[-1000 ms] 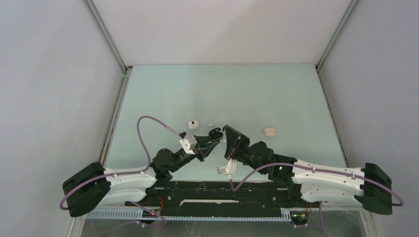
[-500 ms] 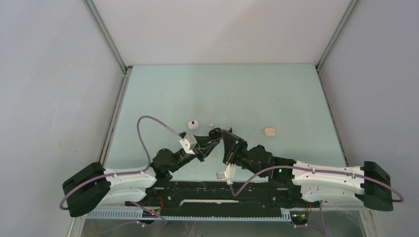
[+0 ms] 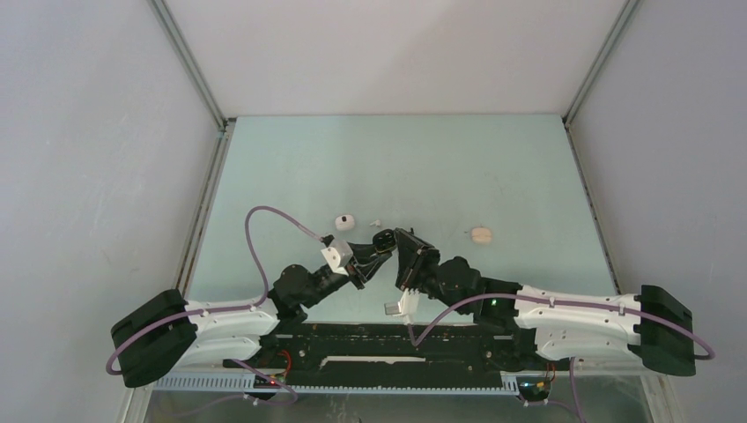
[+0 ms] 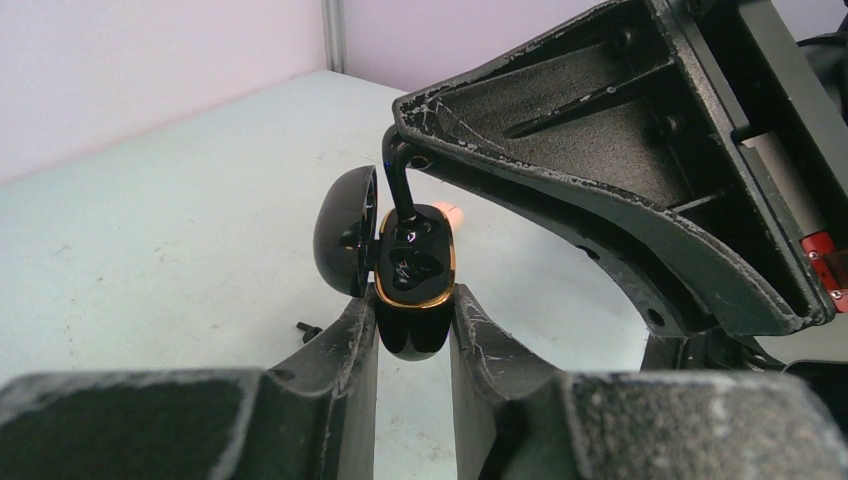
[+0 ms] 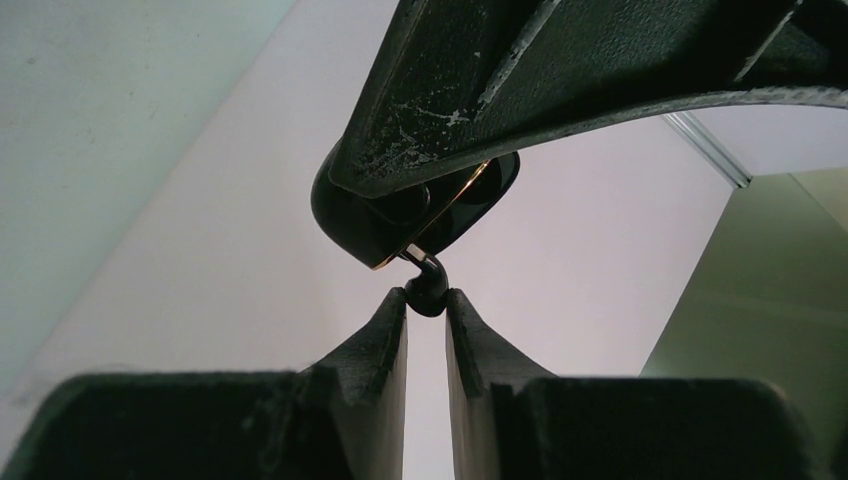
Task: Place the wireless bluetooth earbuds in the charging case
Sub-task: Insert the right earbud into the right side groove of the charging case.
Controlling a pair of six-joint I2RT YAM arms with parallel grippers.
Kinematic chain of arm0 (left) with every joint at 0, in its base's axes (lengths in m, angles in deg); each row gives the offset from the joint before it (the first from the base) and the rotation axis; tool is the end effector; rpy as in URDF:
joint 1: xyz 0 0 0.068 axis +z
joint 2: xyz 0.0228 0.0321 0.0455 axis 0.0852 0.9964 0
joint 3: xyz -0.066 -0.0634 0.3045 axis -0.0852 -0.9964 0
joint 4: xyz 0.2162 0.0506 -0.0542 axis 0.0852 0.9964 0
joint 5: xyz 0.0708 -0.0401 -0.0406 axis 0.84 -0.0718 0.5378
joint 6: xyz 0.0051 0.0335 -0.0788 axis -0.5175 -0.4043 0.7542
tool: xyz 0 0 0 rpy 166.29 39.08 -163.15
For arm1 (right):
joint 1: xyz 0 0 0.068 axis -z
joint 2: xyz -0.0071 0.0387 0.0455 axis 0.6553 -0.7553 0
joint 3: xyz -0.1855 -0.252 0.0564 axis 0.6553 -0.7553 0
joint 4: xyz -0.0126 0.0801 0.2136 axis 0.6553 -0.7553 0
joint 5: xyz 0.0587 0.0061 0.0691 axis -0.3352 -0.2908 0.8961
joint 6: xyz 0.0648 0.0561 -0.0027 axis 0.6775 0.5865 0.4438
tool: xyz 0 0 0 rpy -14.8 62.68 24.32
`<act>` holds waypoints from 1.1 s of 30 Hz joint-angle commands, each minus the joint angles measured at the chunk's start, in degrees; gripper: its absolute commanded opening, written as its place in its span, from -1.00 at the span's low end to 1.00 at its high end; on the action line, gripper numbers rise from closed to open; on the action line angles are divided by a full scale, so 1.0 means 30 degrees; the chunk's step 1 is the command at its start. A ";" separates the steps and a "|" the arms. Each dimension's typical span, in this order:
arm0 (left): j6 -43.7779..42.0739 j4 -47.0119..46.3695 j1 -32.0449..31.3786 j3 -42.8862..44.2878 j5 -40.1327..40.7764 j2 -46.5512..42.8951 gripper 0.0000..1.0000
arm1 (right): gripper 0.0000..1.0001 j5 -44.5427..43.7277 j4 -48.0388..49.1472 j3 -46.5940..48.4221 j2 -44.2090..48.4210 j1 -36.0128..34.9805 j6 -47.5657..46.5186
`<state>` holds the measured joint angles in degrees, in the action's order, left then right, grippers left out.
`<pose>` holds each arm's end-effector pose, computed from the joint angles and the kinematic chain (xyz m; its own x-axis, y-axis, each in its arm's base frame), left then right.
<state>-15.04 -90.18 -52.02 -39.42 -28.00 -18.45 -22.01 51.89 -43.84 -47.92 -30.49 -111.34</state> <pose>0.1025 -0.1606 0.2876 0.0559 -0.2042 -0.9773 0.8565 0.5129 -0.0582 0.0936 0.1896 0.2947 0.7033 -0.4545 0.5466 0.3030 -0.5039 -0.8089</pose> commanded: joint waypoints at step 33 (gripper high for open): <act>0.1167 -0.1443 0.0218 0.0064 0.0315 0.0059 -1.00 | -1.00 -0.0533 -0.0662 0.0085 0.0065 -0.0319 -0.0770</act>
<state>-12.15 -90.20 -51.71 -39.42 -28.00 -18.03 -23.93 50.95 -43.84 -48.09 -30.74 -111.37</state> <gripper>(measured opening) 0.282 0.192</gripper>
